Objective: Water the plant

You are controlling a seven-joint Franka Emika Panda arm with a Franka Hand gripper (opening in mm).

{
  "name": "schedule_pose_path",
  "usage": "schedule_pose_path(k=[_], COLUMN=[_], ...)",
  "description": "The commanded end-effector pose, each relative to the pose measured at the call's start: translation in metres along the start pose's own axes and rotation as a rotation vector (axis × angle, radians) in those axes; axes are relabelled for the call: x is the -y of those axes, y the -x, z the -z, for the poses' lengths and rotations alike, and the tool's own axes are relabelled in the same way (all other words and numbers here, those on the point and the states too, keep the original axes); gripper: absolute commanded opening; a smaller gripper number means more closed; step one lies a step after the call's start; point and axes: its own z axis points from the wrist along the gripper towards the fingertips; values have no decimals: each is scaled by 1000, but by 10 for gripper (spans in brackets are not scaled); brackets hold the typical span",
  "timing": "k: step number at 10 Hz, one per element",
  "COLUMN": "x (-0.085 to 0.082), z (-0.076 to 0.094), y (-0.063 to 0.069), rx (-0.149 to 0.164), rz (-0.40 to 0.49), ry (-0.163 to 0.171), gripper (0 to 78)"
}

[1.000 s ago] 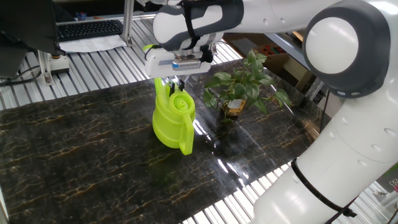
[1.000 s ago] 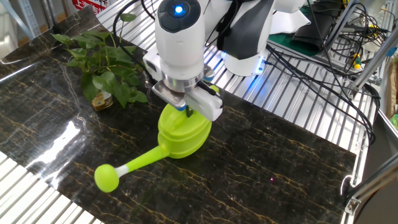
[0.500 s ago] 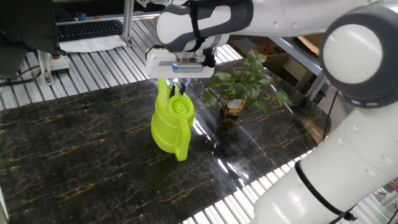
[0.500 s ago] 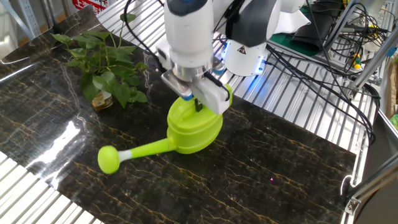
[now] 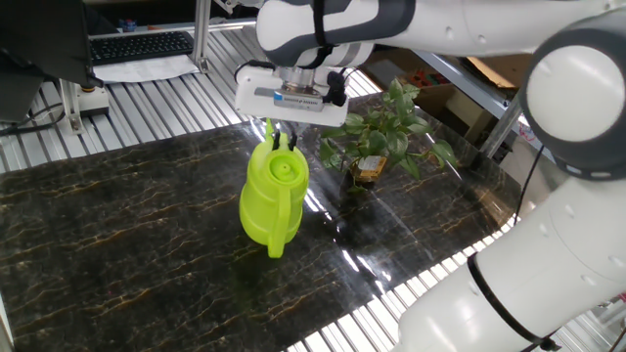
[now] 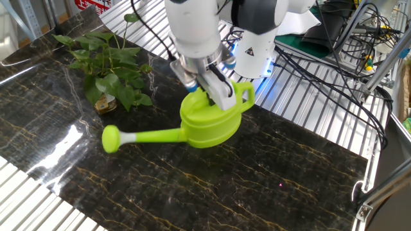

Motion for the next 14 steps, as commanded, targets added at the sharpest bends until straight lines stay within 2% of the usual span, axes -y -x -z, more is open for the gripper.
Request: schedule_pose_path(k=[1,6,10,14], x=[-1,0,0,1], z=[10,11,11,13], y=[-23,-32,-34,-37], rx=[-52,-106,-120,-115], rz=[-131,-205,-276,-362], ry=[20,62,75,102], gripper=[11,11,11,11])
